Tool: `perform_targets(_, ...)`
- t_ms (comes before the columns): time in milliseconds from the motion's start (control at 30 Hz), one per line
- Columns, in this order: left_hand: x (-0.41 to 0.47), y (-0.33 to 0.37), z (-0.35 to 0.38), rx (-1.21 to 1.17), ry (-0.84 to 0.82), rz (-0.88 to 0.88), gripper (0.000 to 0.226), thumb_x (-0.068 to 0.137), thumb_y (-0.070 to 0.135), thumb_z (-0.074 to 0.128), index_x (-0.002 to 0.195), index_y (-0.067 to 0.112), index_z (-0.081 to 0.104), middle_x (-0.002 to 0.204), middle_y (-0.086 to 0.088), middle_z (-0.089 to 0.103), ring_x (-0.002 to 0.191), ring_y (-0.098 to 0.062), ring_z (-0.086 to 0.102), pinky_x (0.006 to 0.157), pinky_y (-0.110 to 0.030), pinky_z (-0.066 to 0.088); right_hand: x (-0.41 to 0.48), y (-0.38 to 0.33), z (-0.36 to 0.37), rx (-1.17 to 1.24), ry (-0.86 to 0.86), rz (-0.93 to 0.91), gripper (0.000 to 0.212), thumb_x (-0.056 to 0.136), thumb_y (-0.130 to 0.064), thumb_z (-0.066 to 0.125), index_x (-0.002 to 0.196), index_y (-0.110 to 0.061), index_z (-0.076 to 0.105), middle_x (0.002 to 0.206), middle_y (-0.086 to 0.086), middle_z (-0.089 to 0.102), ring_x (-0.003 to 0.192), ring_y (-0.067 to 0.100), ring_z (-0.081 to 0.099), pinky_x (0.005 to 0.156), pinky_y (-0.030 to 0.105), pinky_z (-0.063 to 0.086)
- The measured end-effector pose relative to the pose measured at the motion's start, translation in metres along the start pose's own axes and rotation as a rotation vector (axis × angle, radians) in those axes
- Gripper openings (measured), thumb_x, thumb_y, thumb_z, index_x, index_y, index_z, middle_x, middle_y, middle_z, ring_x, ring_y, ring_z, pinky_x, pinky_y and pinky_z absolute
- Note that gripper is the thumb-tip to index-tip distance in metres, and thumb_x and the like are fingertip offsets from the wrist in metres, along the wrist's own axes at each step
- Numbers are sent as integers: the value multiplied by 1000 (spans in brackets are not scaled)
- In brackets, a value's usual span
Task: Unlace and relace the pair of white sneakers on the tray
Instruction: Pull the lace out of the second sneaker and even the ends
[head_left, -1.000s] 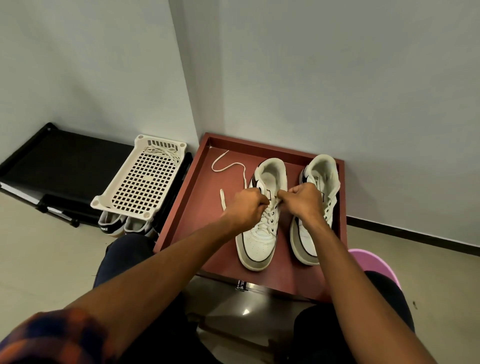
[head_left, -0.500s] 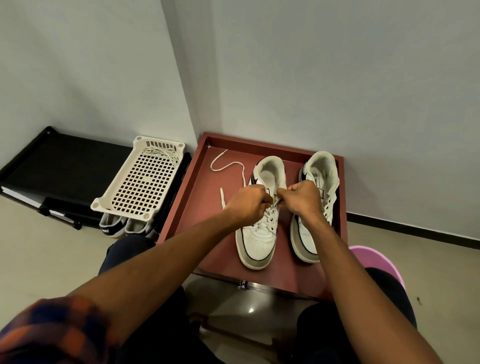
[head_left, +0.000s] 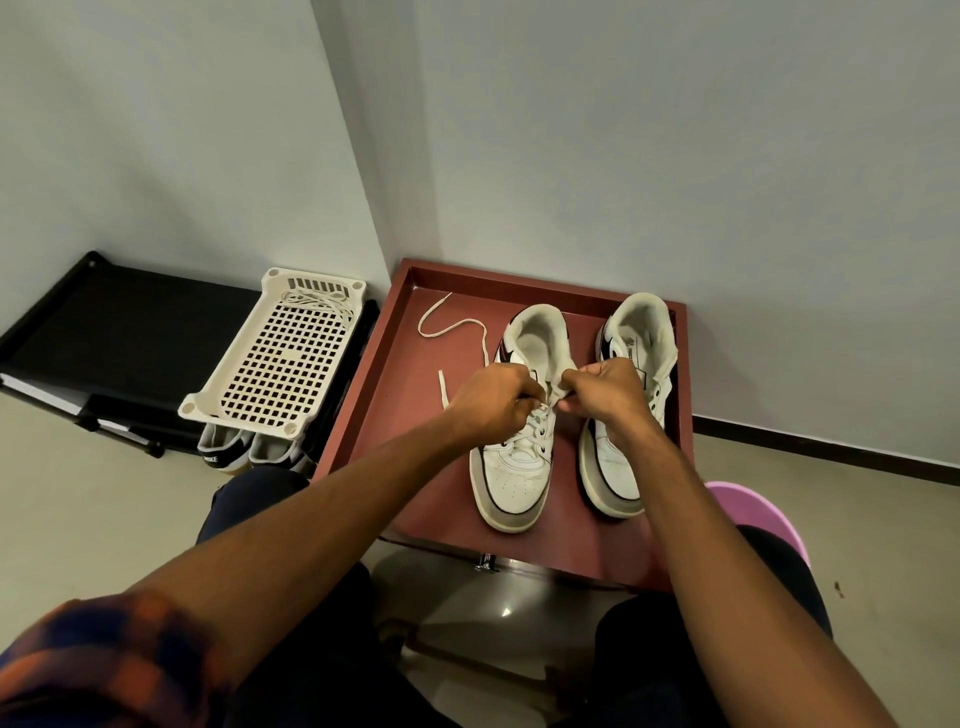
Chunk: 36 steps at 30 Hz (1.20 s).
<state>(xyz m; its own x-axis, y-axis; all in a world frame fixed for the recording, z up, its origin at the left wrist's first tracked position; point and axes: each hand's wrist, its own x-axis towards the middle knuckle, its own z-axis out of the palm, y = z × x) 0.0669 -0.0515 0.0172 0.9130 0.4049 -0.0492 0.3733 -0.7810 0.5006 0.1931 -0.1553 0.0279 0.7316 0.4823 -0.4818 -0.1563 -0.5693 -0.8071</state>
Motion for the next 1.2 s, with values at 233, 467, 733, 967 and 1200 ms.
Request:
perform_targets(233,2,6,1,-48,52,-64,23,94,21,60,112,22,76,110,3,74,102,-19,66,73,-22,39,2,3,-1,66,-13,26,19,85,5,67,67,1,68,57,10,65,45,17,65,63,33,61)
perform_targets(467,-4,3,4,-109,44,-72,25,92,13,61,110,18,77,109,0,75,100,-19,67,77,-18,38,5,5,0,109,-13,43,21,85,5,67,65,0,68,54,8,64,46,17,64,73,40,61)
perform_targets(733,2,8,2,-48,-36,-47,20,88,12,60,97,16,78,95,-1,76,89,-22,68,75,-27,49,0,6,4,76,24,-2,19,82,0,69,63,-1,67,61,15,64,48,20,65,70,41,62)
perform_targets(967,3,2,-3,-265,-52,-175,21,87,1,63,100,10,77,88,-2,77,69,-7,66,62,-5,44,-4,23,-1,-2,-39,-158,32,82,-42,80,69,-12,78,68,11,74,69,27,72,84,51,60)
perform_targets(1200,2,0,3,-457,-90,-204,19,90,3,56,95,20,50,70,-10,69,56,-17,53,57,-32,46,-23,41,-9,67,-94,-180,4,84,-12,82,82,-14,79,77,9,78,72,18,71,71,34,58)
